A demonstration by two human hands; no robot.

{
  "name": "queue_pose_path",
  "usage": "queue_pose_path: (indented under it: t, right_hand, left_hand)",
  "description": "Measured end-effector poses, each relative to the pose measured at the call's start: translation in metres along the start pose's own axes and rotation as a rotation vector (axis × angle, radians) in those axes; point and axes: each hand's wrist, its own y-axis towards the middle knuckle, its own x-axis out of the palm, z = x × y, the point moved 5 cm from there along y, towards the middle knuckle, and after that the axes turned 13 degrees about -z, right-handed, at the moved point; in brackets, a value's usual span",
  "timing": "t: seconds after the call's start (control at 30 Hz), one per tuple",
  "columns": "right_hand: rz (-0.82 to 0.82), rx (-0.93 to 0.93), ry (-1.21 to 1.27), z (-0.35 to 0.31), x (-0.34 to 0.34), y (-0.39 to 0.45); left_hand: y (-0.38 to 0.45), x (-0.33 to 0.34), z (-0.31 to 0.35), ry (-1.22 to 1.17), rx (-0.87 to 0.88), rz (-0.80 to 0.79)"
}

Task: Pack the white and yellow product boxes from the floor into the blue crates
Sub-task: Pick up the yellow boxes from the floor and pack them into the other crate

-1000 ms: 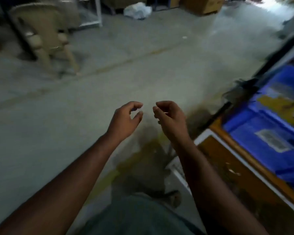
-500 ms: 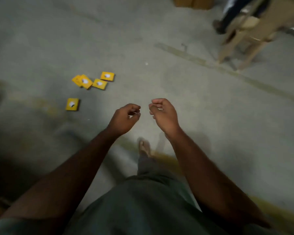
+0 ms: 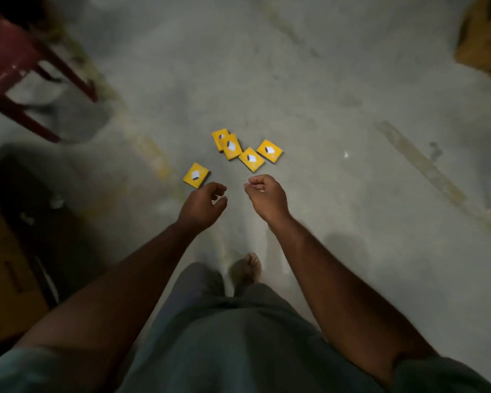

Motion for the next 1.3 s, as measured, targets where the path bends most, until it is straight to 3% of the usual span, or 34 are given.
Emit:
queue_pose_path:
  t: [0.17, 0.5, 0.67, 0.83, 1.0, 1.17, 1.3]
  right_hand:
    - [-0.059, 0.064, -0.072, -0.035, 0.029, 0.113]
    - [-0.057, 0.246, -0.138, -0.005, 0.082, 0.347]
    - [-0.070, 0.270, -0.148, 0.059, 0.116, 0.481]
    - [-0.094, 0.224, -0.228, 0.152, 0.134, 0.649]
    - [-0.035, 0.161, -0.364, 0.232, 0.135, 0.787]
    - [0.074, 0.270, -0.592, 0.299, 0.159, 0.854]
    - [0.142, 0.195, -0.542, 0.309, 0.171, 0.860]
  left_hand:
    - [0.083, -0.054, -0.043, -0.051, -0.108, 0.036]
    - [0.281, -0.094, -0.181, -0.091, -0.325, -0.032]
    - [0.399, -0.052, -0.252, -0.116, -0.368, -0.109]
    - [0.557, 0.003, -0.327, -0.337, -0.376, -0.005]
    - [0.694, 0.063, -0.413, -0.364, -0.464, 0.094]
    - [0.770, 0.111, -0.484, -0.409, -0.690, 0.151]
    - [0.793, 0.119, -0.508, -0.479, -0.817, 0.313]
